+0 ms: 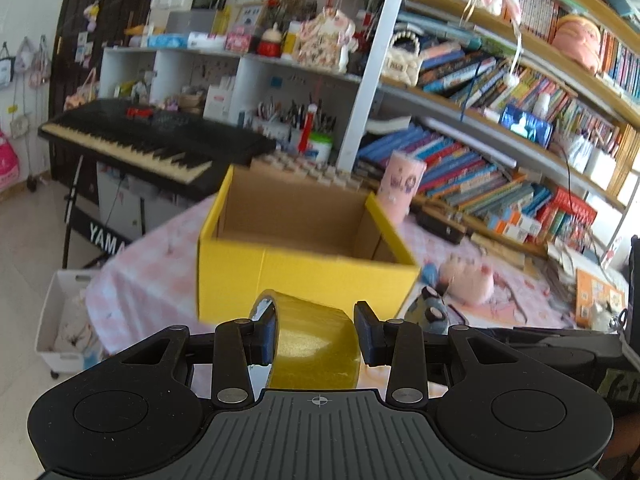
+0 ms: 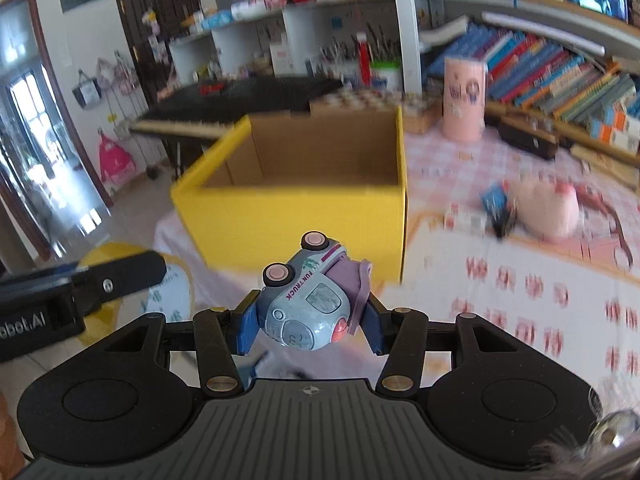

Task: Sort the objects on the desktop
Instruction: 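Carry the tape roll and toy truck in both grippers toward the yellow box, then lower both grippers into the yellow box and open them, releasing tape and truck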

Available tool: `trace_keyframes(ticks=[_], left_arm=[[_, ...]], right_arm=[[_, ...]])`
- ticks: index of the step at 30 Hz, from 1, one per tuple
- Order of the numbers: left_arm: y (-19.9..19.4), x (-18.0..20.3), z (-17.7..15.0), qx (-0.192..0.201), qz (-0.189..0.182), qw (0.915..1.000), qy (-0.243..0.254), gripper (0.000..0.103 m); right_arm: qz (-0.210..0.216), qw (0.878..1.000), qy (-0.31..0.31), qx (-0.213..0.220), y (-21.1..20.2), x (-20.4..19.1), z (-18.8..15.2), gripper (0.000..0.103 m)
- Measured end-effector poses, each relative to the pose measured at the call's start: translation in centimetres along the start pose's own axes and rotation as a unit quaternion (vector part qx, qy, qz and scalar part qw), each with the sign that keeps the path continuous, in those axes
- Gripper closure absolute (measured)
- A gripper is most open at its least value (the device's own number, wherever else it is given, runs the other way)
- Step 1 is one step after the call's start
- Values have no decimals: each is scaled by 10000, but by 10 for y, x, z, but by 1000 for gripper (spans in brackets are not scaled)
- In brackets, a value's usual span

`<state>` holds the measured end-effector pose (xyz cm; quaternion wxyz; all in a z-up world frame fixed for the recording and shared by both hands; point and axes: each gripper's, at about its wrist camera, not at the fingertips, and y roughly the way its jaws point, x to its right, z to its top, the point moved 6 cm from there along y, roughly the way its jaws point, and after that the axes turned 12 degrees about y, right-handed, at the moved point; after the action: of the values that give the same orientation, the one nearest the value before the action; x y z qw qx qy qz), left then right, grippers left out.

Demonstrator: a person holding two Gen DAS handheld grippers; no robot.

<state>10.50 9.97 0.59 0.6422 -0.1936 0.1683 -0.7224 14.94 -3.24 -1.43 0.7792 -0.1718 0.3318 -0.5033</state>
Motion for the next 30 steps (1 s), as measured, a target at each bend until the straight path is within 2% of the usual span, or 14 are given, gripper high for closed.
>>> trace_keyframes(ticks=[7, 12, 20, 26, 30], left_arm=[[13, -2, 54, 546, 103, 9984, 67, 66], [34, -4, 73, 650, 257, 9975, 94, 66], [83, -16, 83, 449, 604, 9971, 69, 66], [119, -26, 82, 183, 764, 9969, 14, 66], [142, -31, 74, -92, 743, 9972, -76, 66]], right_arm=[[382, 9986, -170, 311, 8, -9, 56, 54], [489, 9975, -382, 323, 29, -7, 81, 54], [444, 9949, -899, 73, 87, -4, 100, 54], [361, 9900, -1318, -355, 134, 1, 107, 54], [341, 9821, -1707, -721, 163, 5, 107, 54]])
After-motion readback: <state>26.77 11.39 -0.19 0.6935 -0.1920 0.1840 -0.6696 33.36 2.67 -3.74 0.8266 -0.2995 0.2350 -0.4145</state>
